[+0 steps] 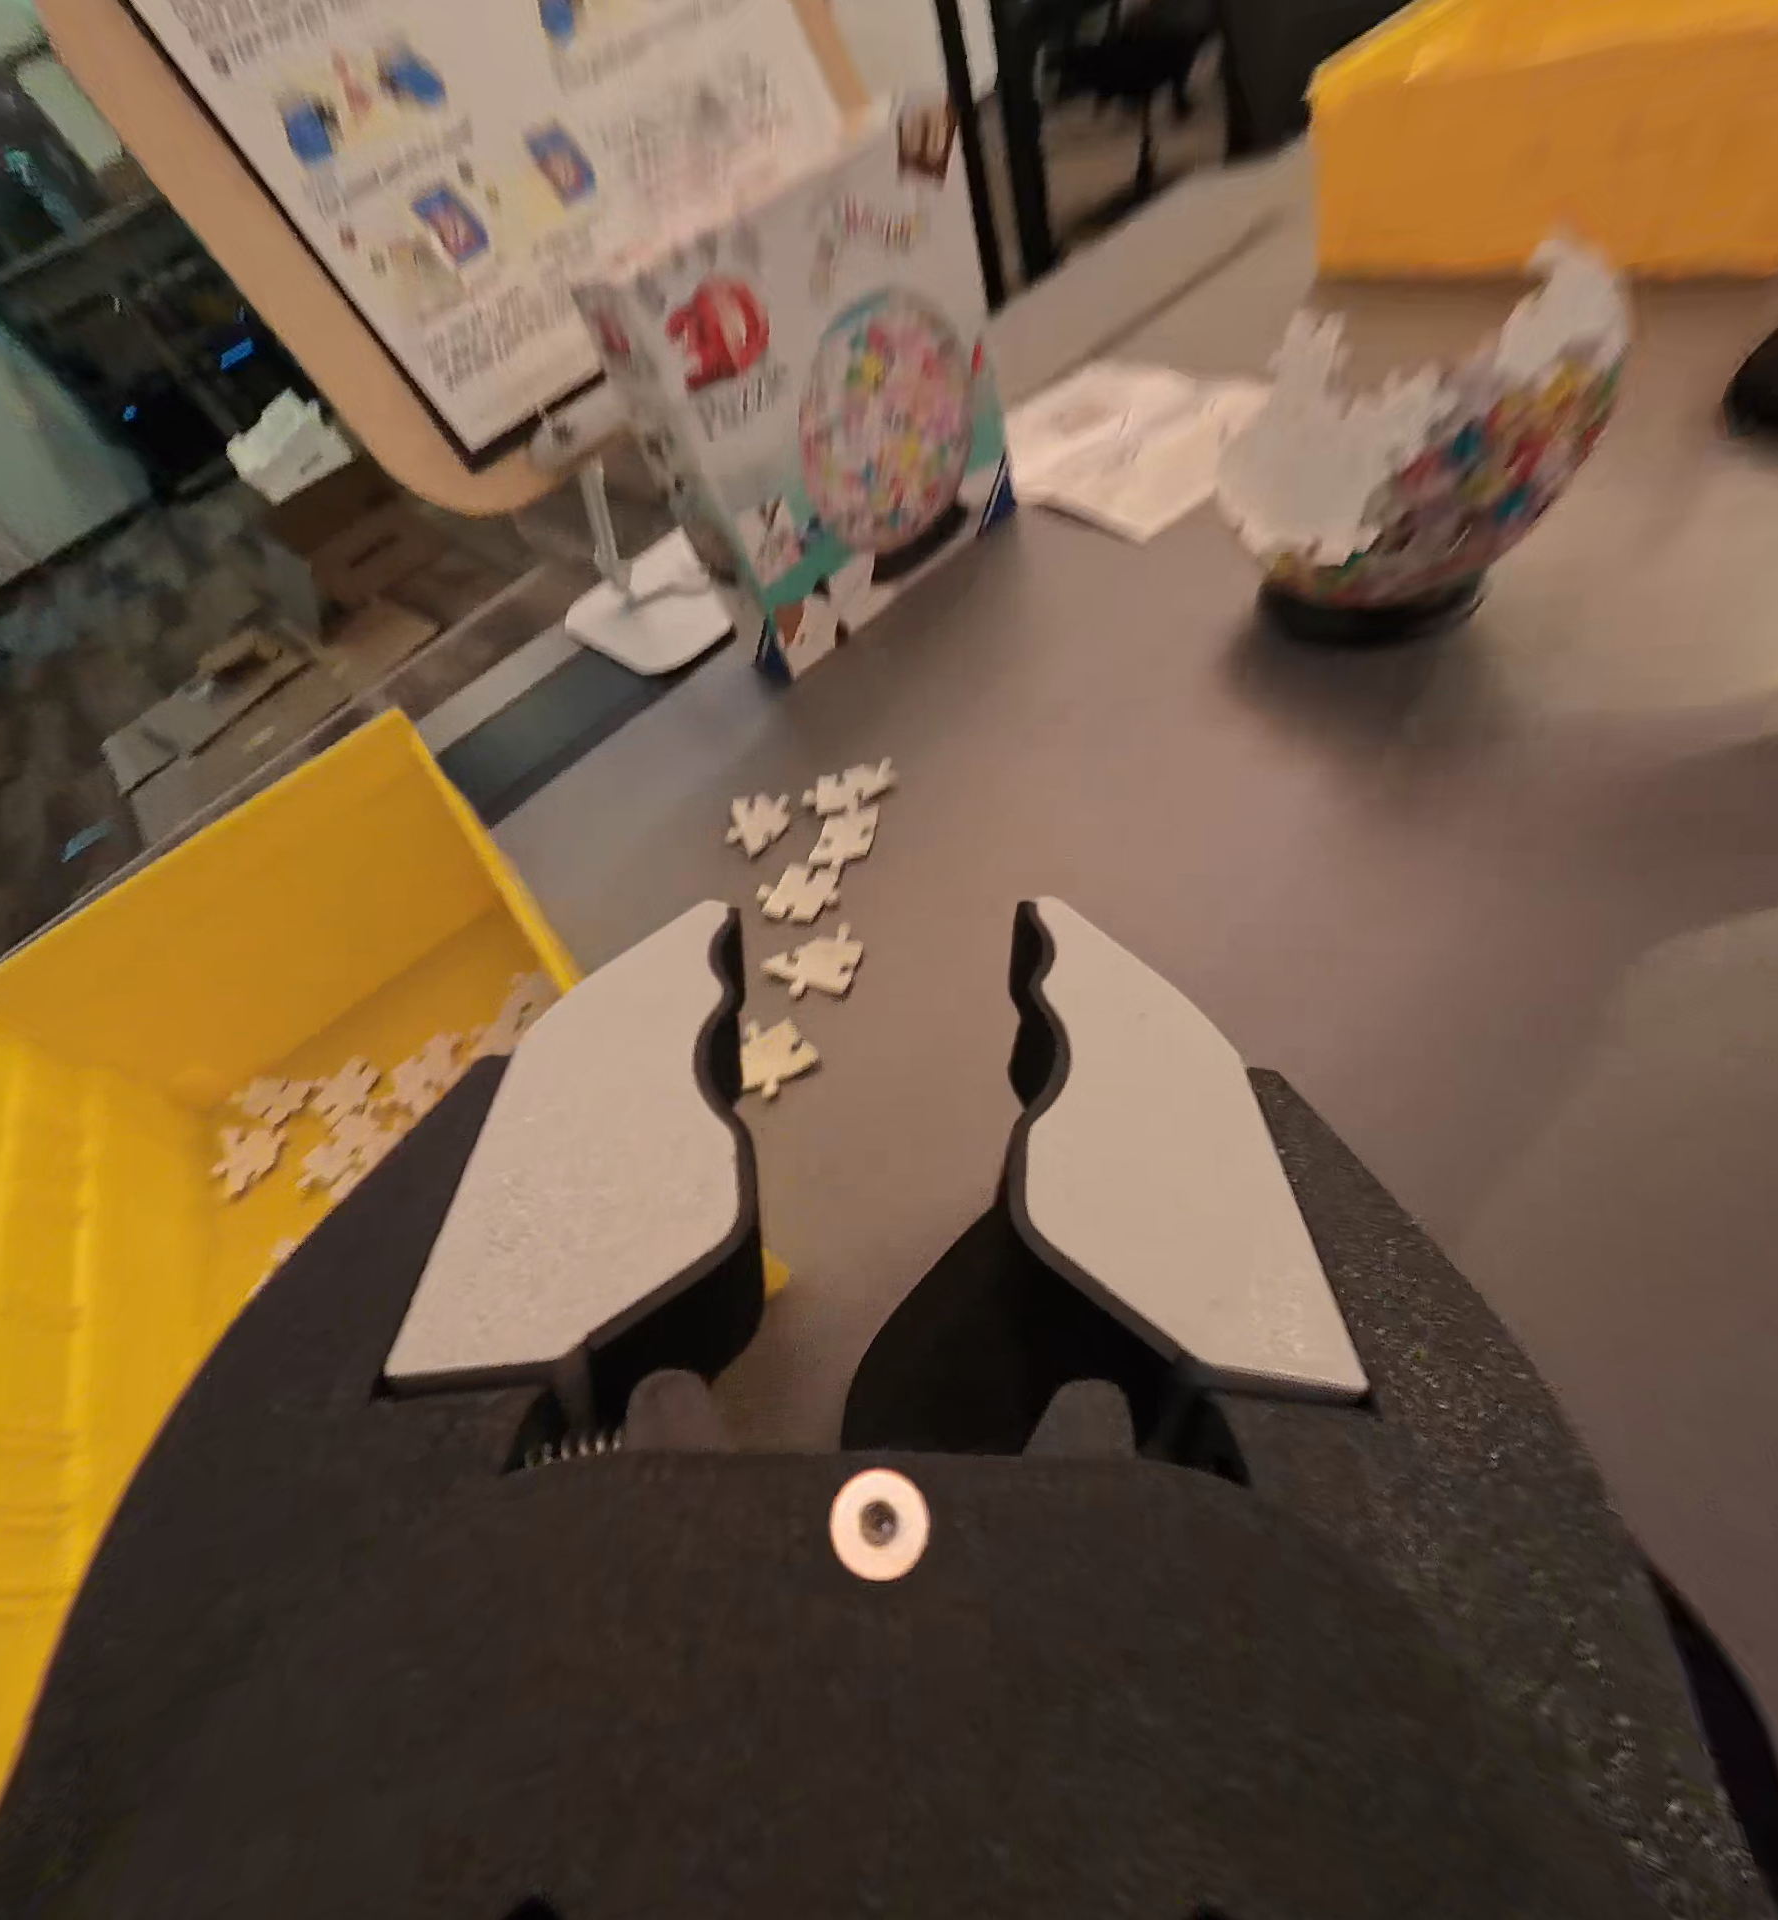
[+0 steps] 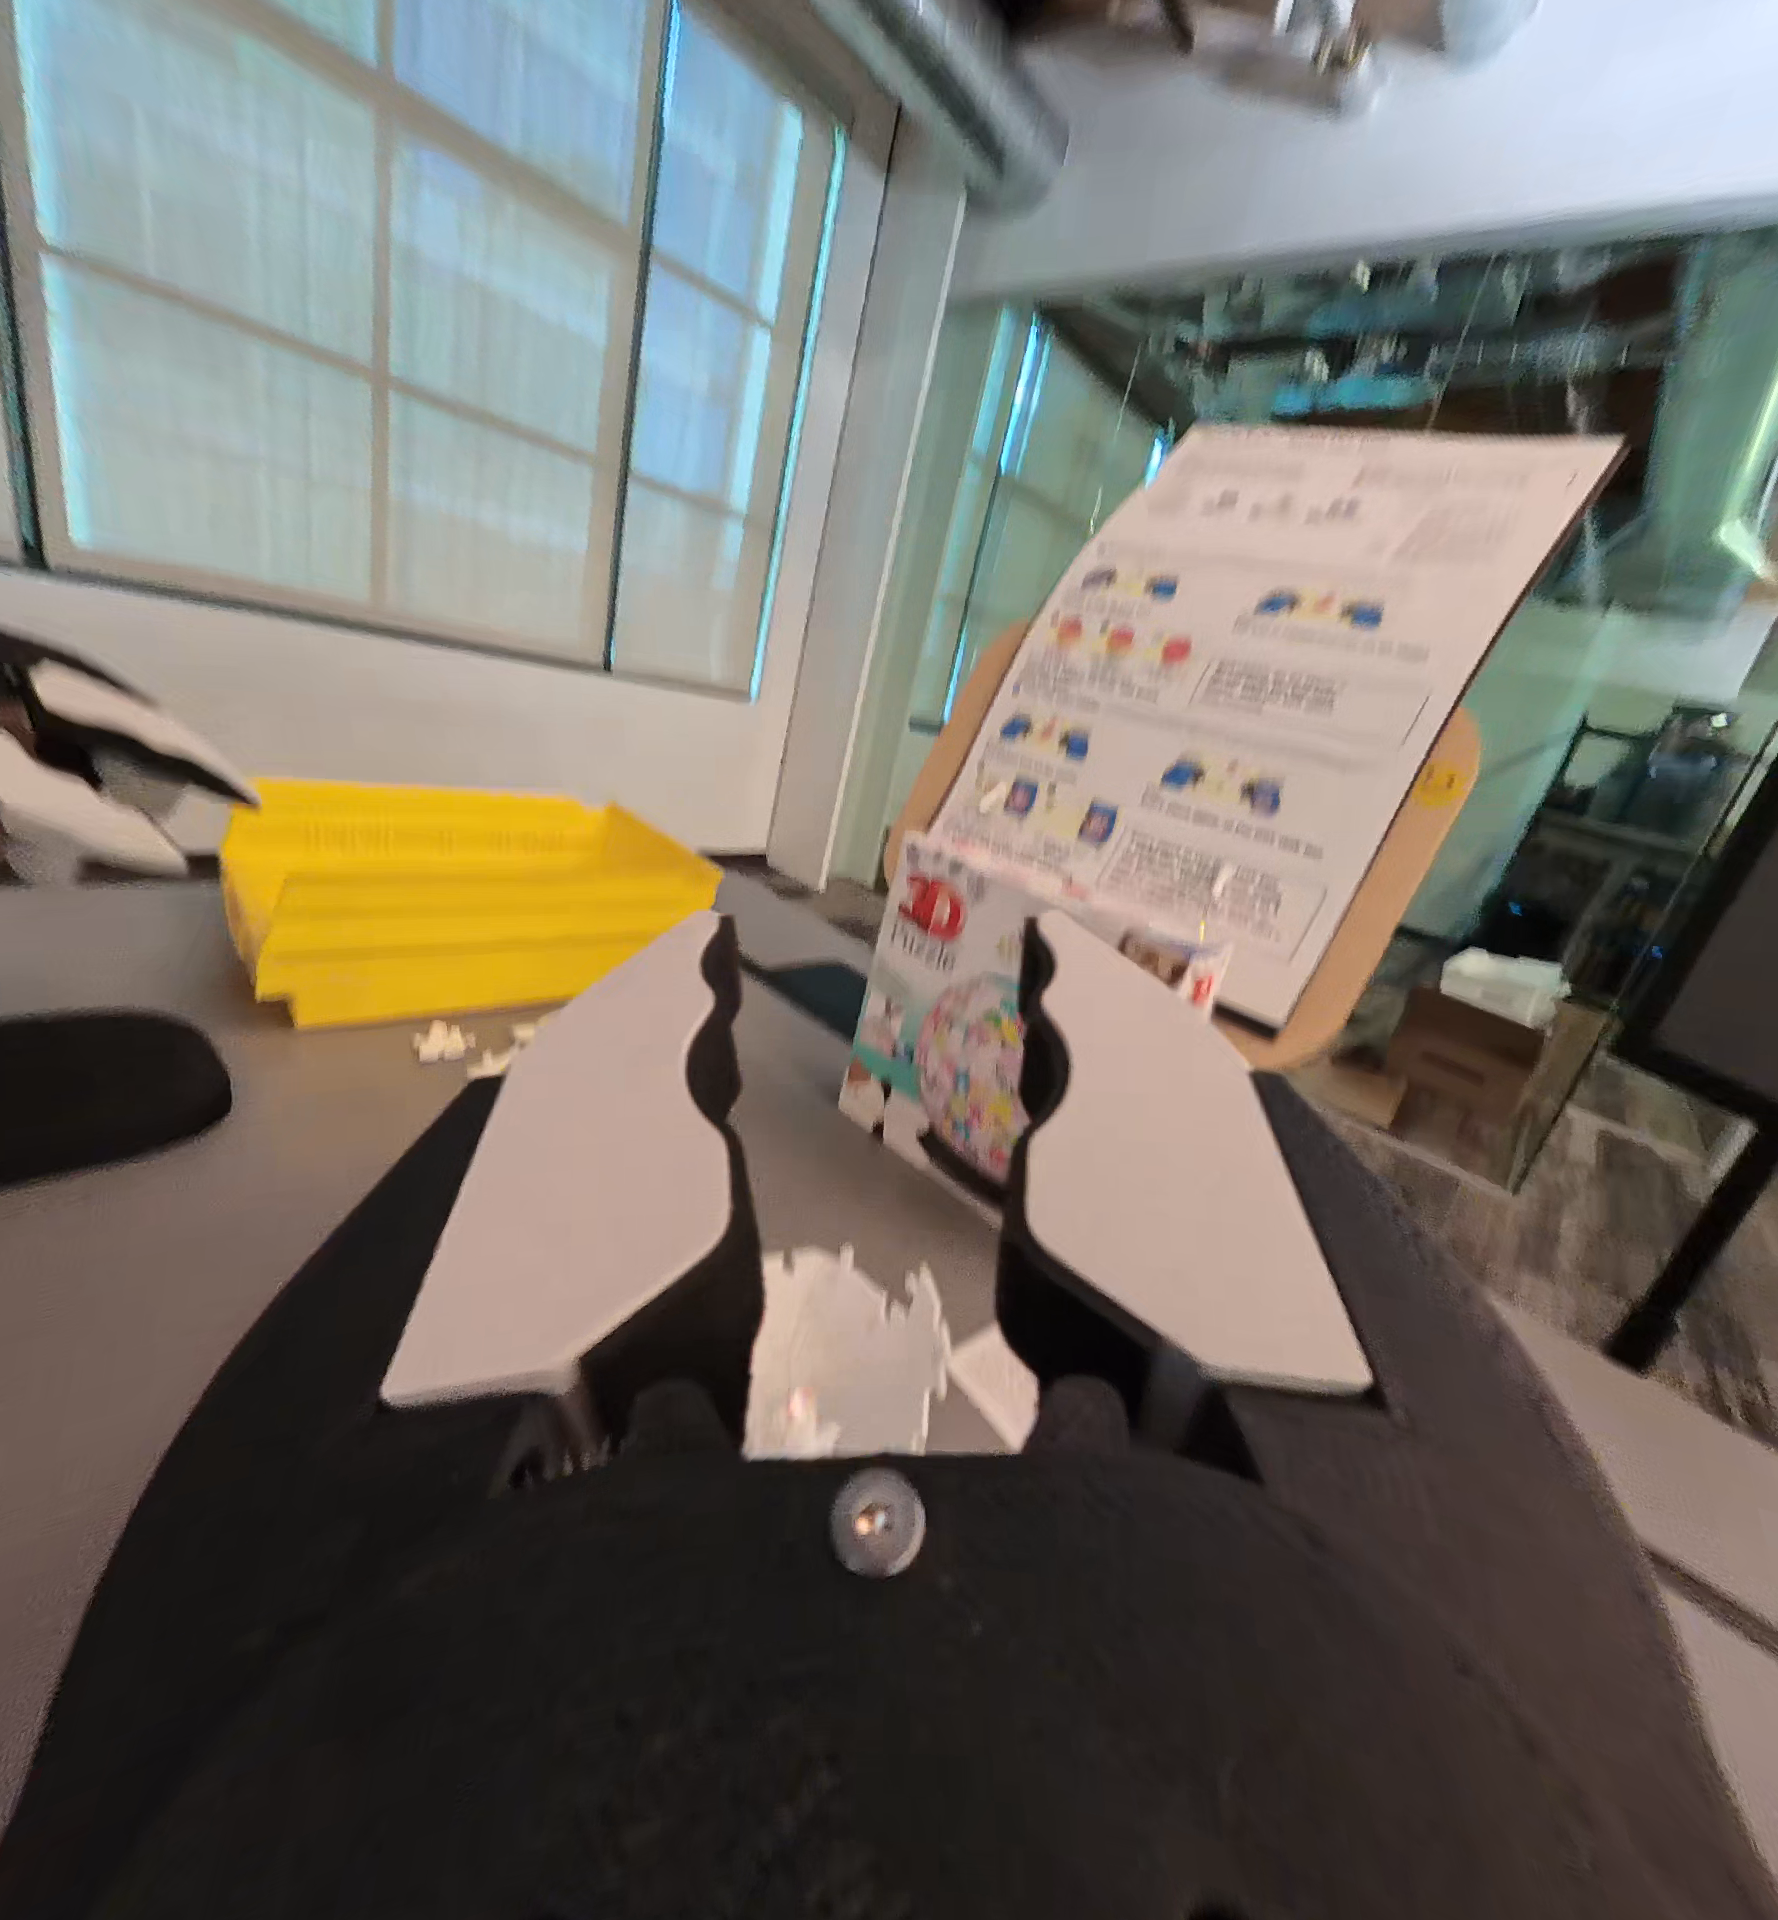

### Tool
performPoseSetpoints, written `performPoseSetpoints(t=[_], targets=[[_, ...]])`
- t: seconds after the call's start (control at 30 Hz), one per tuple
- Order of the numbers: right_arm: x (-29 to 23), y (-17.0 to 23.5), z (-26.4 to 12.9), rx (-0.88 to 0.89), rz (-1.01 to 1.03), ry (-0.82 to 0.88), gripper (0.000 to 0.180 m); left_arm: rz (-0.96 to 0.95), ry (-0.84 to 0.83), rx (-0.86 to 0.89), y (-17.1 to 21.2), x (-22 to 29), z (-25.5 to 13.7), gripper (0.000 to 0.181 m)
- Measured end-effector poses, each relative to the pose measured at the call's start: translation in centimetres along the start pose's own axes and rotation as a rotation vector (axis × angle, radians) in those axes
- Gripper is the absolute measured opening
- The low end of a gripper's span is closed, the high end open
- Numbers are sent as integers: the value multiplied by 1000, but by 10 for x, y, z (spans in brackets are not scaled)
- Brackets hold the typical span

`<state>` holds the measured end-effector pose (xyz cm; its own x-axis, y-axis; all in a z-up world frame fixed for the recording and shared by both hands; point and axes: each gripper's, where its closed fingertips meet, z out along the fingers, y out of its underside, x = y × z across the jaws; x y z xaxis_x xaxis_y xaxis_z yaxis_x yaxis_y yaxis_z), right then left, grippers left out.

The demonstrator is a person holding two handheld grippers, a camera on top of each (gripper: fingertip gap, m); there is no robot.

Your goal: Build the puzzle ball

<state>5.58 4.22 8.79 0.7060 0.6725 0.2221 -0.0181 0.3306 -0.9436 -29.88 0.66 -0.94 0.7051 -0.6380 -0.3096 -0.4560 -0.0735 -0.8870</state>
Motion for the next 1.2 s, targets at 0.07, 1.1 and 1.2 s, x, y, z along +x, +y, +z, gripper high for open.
performPoseSetpoints(t=[0.07, 1.1, 1.2], targets=[[6, -15, 11, 70, 28, -26, 46, 50, -1, -104, 8, 0, 11, 39], [15, 29, 16, 4, 36, 21, 42, 73, 362, -846, 26, -47, 190, 25], [14, 29, 17, 9, 78, 1, 44, 49, 344, -891, 33, -53, 198, 27]])
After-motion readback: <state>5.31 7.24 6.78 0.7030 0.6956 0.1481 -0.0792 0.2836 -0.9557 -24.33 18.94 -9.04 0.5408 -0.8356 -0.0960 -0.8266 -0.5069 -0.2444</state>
